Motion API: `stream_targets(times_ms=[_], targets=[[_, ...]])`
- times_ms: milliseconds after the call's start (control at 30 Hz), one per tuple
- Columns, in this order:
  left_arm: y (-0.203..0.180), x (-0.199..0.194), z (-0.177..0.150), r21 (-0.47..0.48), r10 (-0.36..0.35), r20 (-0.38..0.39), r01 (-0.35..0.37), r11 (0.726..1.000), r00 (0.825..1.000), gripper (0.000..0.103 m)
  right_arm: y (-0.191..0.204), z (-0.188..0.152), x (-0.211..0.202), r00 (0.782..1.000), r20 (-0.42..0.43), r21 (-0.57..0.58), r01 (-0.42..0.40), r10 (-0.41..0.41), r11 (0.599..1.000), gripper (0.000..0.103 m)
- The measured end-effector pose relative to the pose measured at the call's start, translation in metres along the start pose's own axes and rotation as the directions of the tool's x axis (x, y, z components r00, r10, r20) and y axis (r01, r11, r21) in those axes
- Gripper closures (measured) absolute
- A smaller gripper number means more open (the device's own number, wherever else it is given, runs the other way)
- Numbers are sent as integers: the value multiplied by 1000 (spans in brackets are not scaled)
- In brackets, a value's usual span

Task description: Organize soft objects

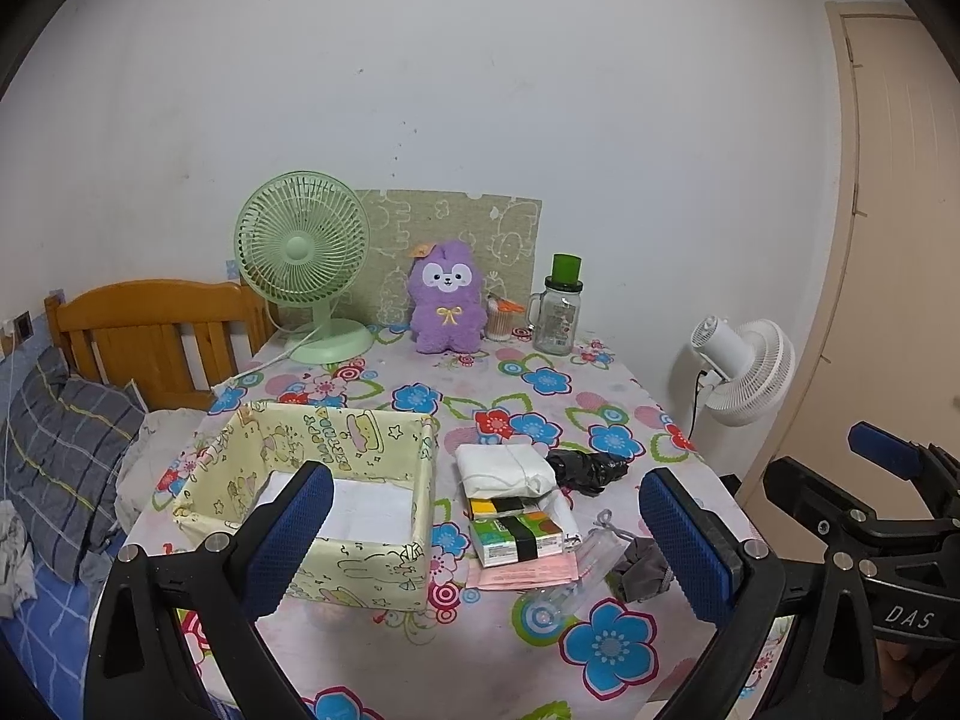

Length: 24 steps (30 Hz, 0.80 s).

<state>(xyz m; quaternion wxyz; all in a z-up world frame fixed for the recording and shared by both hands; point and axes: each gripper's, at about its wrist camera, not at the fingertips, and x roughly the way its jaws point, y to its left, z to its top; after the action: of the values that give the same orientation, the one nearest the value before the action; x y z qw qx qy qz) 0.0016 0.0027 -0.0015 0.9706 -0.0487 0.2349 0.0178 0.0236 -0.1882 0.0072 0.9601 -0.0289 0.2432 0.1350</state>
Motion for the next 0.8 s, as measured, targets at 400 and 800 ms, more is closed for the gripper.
stream_targets(times_ms=[400,800], targets=[[1,-2,1,0,2,3,-2,1000,1000,0,0,0,0,1000,-1,0,-2,2,1000,0],[1,-2,-2,2,3,-4,-3,1000,1000,0,0,-3,2,1000,-7,-3,2,-2,1000,0]])
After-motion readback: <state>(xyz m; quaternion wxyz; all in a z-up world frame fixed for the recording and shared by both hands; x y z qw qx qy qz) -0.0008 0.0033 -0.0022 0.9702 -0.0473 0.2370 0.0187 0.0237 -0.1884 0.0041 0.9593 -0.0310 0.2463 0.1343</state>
